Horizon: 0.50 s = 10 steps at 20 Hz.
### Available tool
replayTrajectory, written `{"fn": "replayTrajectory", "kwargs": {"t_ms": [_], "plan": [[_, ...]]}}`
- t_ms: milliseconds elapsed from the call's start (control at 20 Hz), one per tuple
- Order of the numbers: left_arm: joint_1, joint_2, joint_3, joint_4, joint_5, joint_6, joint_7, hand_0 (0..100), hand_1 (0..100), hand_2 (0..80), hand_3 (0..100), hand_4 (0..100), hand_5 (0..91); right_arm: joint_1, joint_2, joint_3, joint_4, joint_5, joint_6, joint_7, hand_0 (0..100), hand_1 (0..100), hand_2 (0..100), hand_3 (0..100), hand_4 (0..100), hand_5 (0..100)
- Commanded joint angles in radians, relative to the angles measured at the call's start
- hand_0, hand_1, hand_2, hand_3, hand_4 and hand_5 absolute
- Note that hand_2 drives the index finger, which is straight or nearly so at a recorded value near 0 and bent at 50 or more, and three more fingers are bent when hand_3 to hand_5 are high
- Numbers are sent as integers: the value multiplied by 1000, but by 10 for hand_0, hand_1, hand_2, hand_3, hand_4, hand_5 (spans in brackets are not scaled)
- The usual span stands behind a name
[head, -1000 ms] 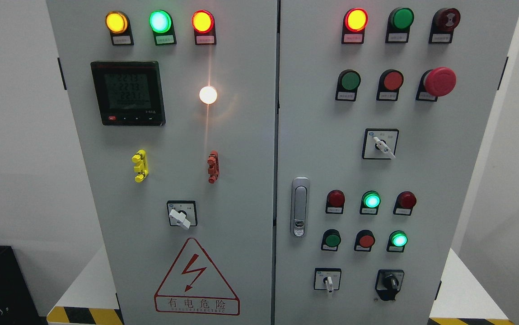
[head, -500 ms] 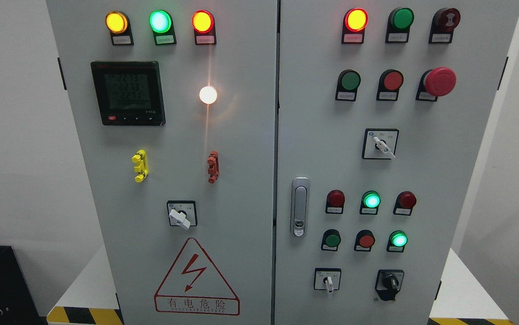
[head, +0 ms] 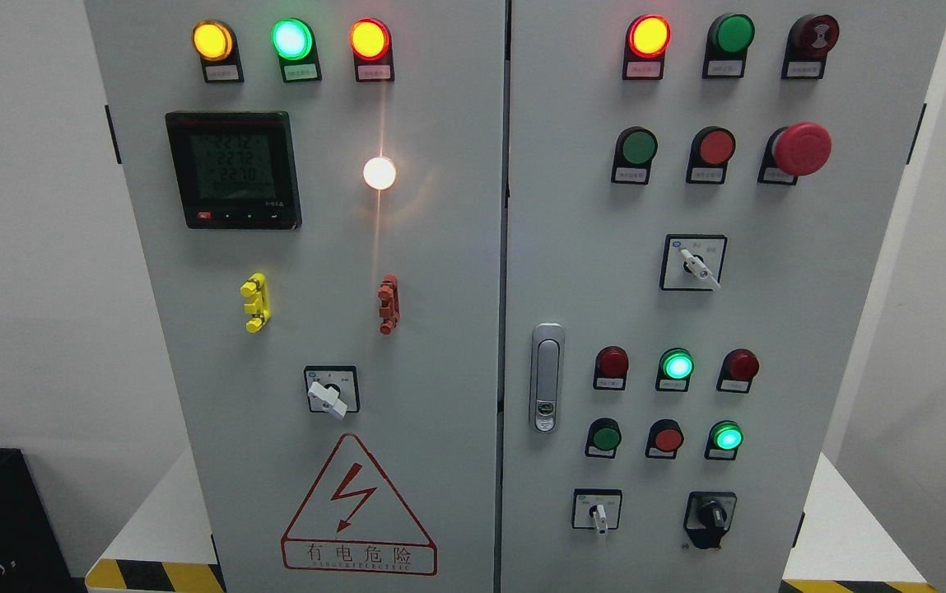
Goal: Flip black knob to close circuit
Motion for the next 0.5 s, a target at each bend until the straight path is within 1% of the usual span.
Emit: {"fn": "replayTrajectory", "kwargs": {"t_ms": [0, 200, 300, 350, 400, 450], "plan": [[0, 0, 0, -1, 0, -1, -1, 120, 556, 0, 0, 0, 0, -19, -21, 12, -144, -29, 0, 28, 0, 0, 0, 0, 0, 0], [0, 0, 0, 0, 0, -1, 1, 120, 556, 0, 0, 0, 0, -28, -24, 14, -228, -17, 0, 23, 0, 0, 0, 0, 0, 0], [0, 0, 0, -1, 0, -1, -1, 120, 556, 0, 0, 0, 0, -40, -27, 20, -253, -8, 0, 14, 0, 0, 0, 0, 0, 0], [0, 0, -1, 0, 0, -1, -1, 120, 556, 0, 0, 0, 0, -47, -33, 18, -261, 27, 0, -1, 0, 0, 0, 0, 0, 0], [0, 0, 0, 0, 0, -1, -1, 120, 556, 0, 0, 0, 0, -53, -42, 18, -265, 75, -4, -21, 0, 0, 15, 42, 0, 0], [0, 0, -1, -1, 0, -1, -1, 120, 556, 0, 0, 0, 0, -59, -51, 17, -267, 116, -8, -35, 0, 0, 72, 101, 39, 0]]}}
